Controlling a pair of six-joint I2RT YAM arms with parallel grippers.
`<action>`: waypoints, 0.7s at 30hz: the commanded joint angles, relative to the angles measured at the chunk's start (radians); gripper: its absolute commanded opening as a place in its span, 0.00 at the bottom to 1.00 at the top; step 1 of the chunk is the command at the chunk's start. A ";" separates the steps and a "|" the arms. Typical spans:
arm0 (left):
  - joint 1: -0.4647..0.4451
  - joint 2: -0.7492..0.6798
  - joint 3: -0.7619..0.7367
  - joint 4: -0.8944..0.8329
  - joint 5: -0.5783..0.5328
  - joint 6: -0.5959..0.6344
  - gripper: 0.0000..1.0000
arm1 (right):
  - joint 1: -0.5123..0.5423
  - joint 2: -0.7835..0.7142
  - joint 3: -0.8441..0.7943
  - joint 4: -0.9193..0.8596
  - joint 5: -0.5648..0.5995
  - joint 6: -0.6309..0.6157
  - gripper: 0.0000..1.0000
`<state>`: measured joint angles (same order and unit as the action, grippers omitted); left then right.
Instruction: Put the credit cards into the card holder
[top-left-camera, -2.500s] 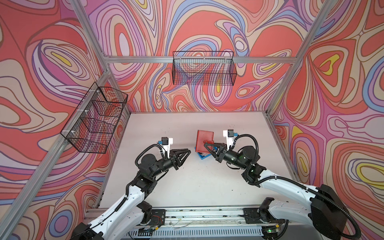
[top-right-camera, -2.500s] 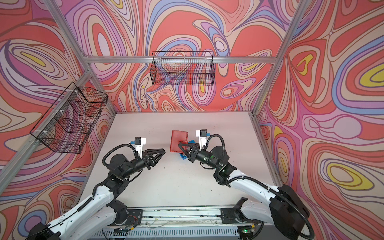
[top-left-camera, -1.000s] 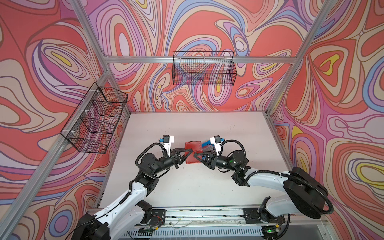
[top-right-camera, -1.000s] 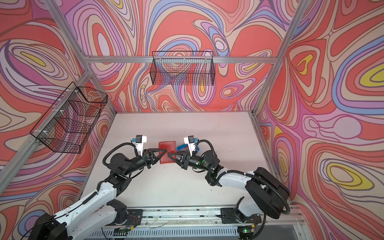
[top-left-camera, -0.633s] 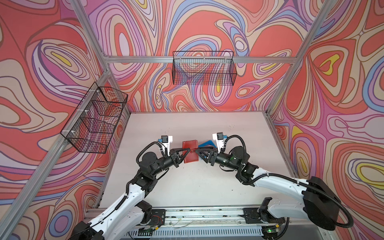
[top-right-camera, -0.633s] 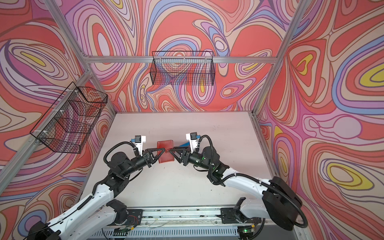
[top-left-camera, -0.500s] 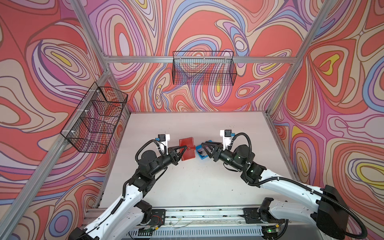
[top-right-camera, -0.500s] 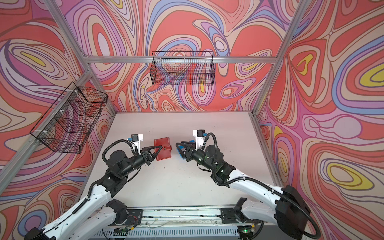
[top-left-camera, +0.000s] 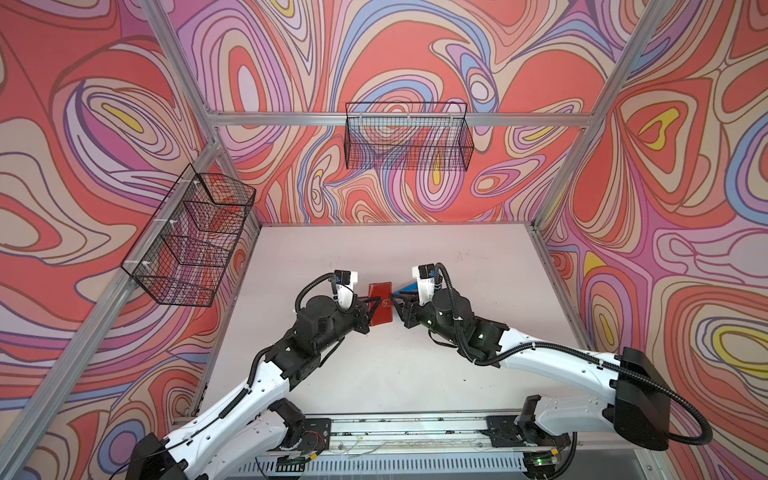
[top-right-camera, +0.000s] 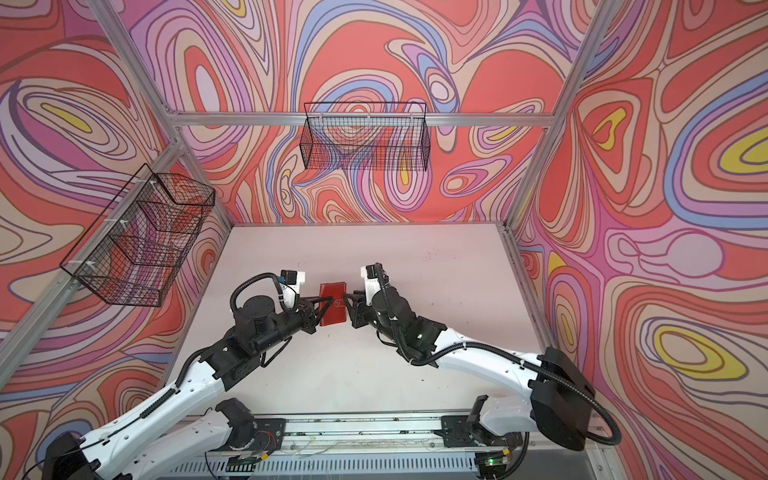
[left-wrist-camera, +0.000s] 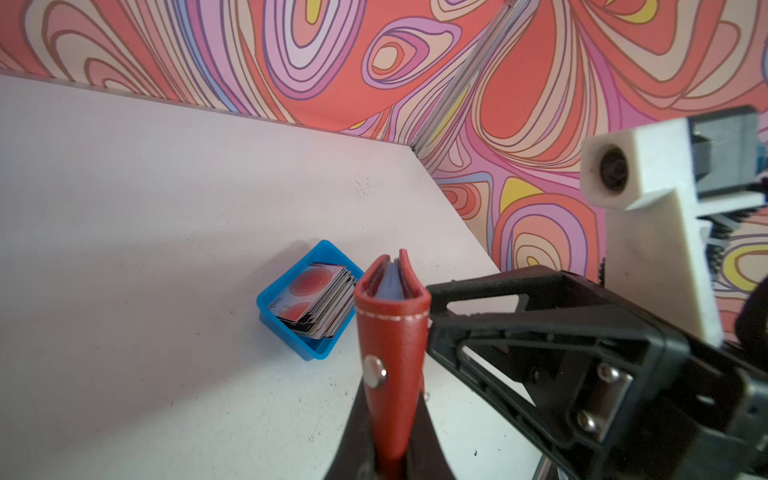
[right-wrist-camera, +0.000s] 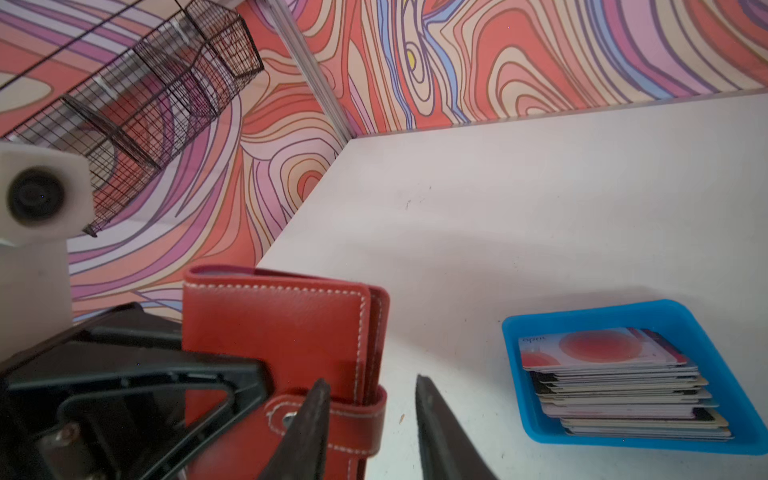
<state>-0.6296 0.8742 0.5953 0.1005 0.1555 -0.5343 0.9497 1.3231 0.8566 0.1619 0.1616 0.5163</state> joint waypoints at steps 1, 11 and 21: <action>-0.004 0.011 0.040 -0.044 -0.070 0.025 0.00 | 0.025 0.011 0.028 0.001 -0.016 -0.040 0.35; -0.004 0.039 0.055 -0.056 -0.067 0.018 0.00 | 0.047 0.054 0.049 0.007 -0.046 -0.053 0.33; -0.004 0.042 0.040 -0.008 0.000 0.009 0.00 | 0.049 0.173 0.128 -0.060 -0.060 -0.037 0.24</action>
<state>-0.6209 0.9222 0.6125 0.0402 0.0994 -0.5270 0.9916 1.4605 0.9596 0.1429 0.0967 0.4805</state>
